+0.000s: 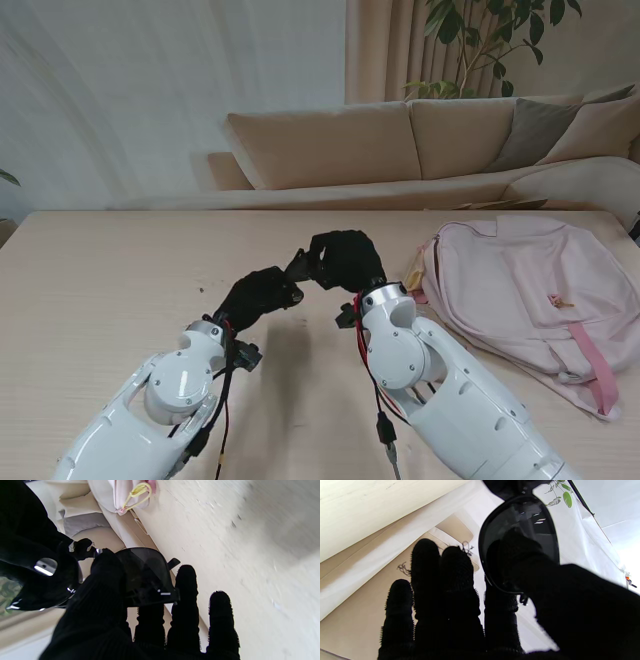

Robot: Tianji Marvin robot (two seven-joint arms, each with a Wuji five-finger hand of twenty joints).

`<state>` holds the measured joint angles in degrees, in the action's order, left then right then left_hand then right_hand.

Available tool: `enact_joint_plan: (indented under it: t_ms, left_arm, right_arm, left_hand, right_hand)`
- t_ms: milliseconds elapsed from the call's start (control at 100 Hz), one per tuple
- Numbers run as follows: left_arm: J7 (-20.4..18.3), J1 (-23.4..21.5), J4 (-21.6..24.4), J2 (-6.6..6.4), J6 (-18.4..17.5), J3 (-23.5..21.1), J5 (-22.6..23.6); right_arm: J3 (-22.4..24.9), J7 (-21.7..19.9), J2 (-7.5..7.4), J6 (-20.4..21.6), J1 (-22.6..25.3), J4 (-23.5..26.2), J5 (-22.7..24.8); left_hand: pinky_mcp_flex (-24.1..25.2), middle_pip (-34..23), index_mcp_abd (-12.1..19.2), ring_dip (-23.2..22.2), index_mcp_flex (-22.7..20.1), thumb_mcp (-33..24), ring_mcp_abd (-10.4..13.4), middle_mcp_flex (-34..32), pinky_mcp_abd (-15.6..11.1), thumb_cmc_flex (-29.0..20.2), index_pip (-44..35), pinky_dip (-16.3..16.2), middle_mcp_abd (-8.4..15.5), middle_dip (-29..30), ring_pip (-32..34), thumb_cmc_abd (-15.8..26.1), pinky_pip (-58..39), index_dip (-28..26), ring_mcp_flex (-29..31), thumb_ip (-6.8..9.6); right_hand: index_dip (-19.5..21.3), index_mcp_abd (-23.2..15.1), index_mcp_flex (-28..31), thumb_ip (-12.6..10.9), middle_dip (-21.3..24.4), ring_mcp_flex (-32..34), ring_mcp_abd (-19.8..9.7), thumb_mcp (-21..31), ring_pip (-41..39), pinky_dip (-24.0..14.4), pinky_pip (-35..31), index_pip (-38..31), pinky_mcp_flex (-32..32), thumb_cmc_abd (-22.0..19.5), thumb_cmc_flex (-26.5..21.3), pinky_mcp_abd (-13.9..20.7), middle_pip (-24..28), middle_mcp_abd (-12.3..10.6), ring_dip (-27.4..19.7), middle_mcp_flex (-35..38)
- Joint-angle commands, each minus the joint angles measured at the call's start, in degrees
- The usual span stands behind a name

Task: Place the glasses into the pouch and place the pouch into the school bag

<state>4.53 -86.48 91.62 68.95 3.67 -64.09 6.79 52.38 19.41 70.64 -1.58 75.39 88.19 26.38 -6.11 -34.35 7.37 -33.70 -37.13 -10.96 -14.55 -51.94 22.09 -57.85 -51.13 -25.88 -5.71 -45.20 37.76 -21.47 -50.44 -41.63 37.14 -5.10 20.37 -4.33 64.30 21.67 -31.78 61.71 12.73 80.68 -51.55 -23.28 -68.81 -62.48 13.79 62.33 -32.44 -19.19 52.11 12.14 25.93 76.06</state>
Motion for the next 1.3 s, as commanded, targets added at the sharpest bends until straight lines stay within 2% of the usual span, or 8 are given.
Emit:
enact_joint_plan:
  t_ms: [0, 130, 300, 430, 560, 680, 910, 1290]
  left_arm:
    - [-1.41, -1.02, 1.43, -1.53, -0.63, -1.26, 1.81]
    - [-0.99, -2.58, 3.21, -2.33, -1.6, -3.12, 7.91]
    - [-0.18, -3.39, 3.68, -3.15, -3.96, -4.41, 15.21]
    - [0.2, -3.7, 3.78, -3.61, -5.23, -5.05, 19.18]
    - [0.03, -4.41, 4.48, -4.01, -6.34, -5.8, 21.64]
    - [-0.45, -4.84, 5.03, -4.41, -7.18, -6.34, 23.68]
    - [-1.91, -4.93, 5.36, -4.81, -7.51, -6.72, 24.56]
    - [-6.83, -0.28, 3.61, -5.56, -5.98, -3.76, 24.14]
  right_arm:
    - [0.49, -1.77, -0.49, -0.55, 0.73, -0.01, -0.37]
    - [1.48, -3.01, -0.87, 0.04, 1.27, -0.13, -1.0]
    - [2.8, -6.23, -1.51, -0.15, 2.52, 0.99, -3.25]
    - [4.28, -8.63, -2.35, -0.07, 3.68, 1.94, -3.11]
    - [7.43, -11.58, -3.95, 1.85, 5.92, 2.99, 0.09]
    - [11.69, -16.97, -5.95, 2.53, 9.11, 4.78, 3.74]
    - [19.45, -22.32, -8.34, 4.66, 15.82, 6.68, 11.85]
    - [25.42, -23.44, -9.43, 7.14, 22.65, 6.03, 18.31]
  left_hand:
    - [-0.75, -3.06, 2.09, -2.18, -0.25, -0.18, -0.7, -2.82, 1.15, -3.88, -3.03, -2.43, -0.11, -2.42, 3.14, 4.69, -4.31, -1.93, 2.05, 2.06]
    - [-1.96, -2.97, 1.63, -2.88, -2.3, -1.17, -1.74, -4.62, 1.03, -3.99, -2.33, -3.67, -1.0, -2.75, 4.42, 3.92, -6.67, -1.44, 3.46, 1.97]
    - [-3.25, -3.76, -0.05, -4.18, -2.97, -5.88, -2.8, -5.28, 0.2, -2.39, -1.93, -5.26, -1.83, -3.86, 6.45, 3.23, -9.25, -2.41, 3.99, 0.36]
    - [-3.49, -5.0, -0.92, -5.31, -1.91, -6.73, -3.16, -4.67, -0.35, -2.28, -2.39, -5.8, -1.9, -5.09, 7.6, 3.81, -10.2, -3.92, 3.36, -0.28]
    - [-3.73, -5.04, -0.71, -5.51, -1.96, -6.81, -3.04, -4.69, -0.69, -2.22, -2.36, -5.87, -1.8, -5.21, 7.71, 3.68, -10.35, -4.07, 3.41, -0.28]
    - [-3.93, -5.1, -0.26, -5.8, -2.2, -6.85, -3.04, -4.97, -0.95, -1.88, -2.28, -5.93, -1.71, -5.3, 7.99, 3.63, -10.48, -4.15, 3.72, -0.32]
    - [-3.94, -4.86, -0.07, -5.95, -2.24, -7.02, -2.96, -4.97, -1.13, -1.7, -2.01, -5.91, -1.52, -5.28, 7.88, 3.48, -10.42, -4.13, 3.61, -0.32]
    - [-4.19, -4.47, 0.49, -5.99, -1.89, -6.63, -2.26, -4.87, -1.42, -1.18, -1.8, -5.89, -0.79, -5.29, 7.65, 3.82, -10.4, -4.22, 3.9, -0.33]
  right_hand:
    - [2.51, -3.73, 0.7, -0.34, -0.5, -1.85, -4.19, 3.44, -0.5, -0.98, -1.37, -2.68, -1.43, -4.28, -1.35, 2.14, 1.58, 4.44, 0.73, -1.09]
    - [3.41, -4.7, -2.17, -1.65, 0.67, -4.64, -5.06, -0.93, 1.07, -0.94, -1.07, -0.45, -3.95, -8.8, -0.42, 3.69, 1.15, 2.73, -0.32, -4.29]
    - [-0.76, -1.45, -16.58, -2.55, 2.75, -16.83, -5.6, -8.86, 4.91, 0.37, 1.1, 9.8, -11.64, -14.09, 3.01, 7.86, -0.78, 1.12, -0.85, -19.4]
    - [6.54, 0.17, -27.04, -12.78, 6.5, -29.06, -8.52, -10.43, 8.33, 2.26, 2.24, 22.62, -17.69, -20.06, 8.36, 11.92, 0.02, -2.61, 0.04, -36.92]
    - [4.84, -0.03, -39.52, -12.31, 7.14, -38.6, -12.11, -13.4, 11.08, 6.09, 11.95, 20.7, -18.62, -17.43, 11.77, 13.0, -1.42, -5.83, -0.62, -48.99]
    - [-0.12, 0.52, -46.67, -11.37, 9.21, -44.25, -14.22, -15.56, 15.33, 4.18, 21.8, 20.44, -19.74, -15.17, 17.22, 13.34, -5.35, -8.18, -2.69, -57.53]
    - [-5.11, 2.24, -54.87, -8.54, 12.45, -49.12, -16.7, -11.9, 22.61, -14.18, 38.37, 24.43, -20.9, -8.26, 27.7, 13.0, -10.3, -10.57, -6.36, -66.14]
    - [-5.79, 5.42, -58.87, -7.63, 14.69, -50.19, -16.73, -9.42, 24.59, -16.64, 38.69, 25.27, -20.01, -5.79, 31.34, 14.34, -16.34, -9.26, -7.02, -66.06]
